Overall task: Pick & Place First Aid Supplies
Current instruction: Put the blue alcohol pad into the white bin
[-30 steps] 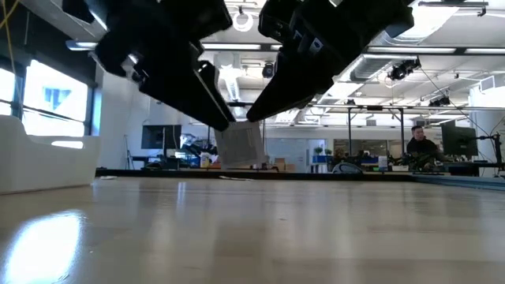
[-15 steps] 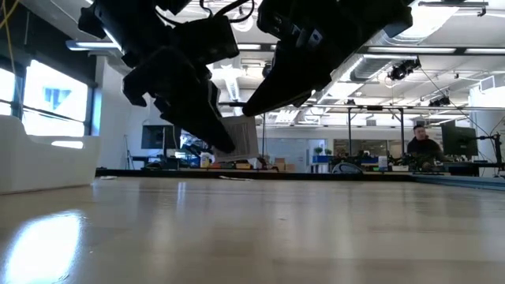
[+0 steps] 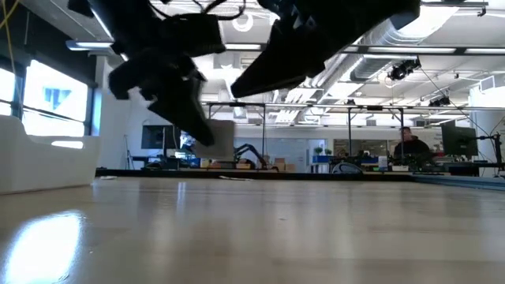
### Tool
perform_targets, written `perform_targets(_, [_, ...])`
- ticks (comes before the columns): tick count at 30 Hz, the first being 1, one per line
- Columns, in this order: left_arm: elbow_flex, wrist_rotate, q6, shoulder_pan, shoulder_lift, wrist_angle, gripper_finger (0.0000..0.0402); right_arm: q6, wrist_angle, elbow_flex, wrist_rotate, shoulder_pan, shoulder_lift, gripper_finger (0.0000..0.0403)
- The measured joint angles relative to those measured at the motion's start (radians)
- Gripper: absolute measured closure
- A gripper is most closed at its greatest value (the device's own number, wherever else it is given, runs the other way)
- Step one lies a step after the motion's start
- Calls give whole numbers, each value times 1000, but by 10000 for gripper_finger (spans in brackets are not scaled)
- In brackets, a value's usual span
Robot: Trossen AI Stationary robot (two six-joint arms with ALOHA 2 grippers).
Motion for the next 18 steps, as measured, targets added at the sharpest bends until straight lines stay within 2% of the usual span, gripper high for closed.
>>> perform_targets(3, [45, -99, -58, -49, -33, -198, 399, -15, 14, 0, 78, 16, -3, 305])
perform_targets(6, [121, -165, -191, -123, -74, -494, 400, -8, 10, 0, 140, 19, -5, 288])
perform_targets(10, [239, -181, -491, -236, -89, -926, 400, 14, -1, 0, 151, 15, -5, 280])
perform_targets(13, [280, -153, -757, -302, -89, -1198, 401, 15, -5, 0, 119, 8, -5, 279])
perform_targets(16, [257, -127, -958, -319, -89, -1292, 401, 28, -4, -2, 81, 2, -5, 279])
perform_targets(18, [214, -89, -1020, -316, -88, -1316, 401, 40, -4, -2, 72, 2, -5, 279])
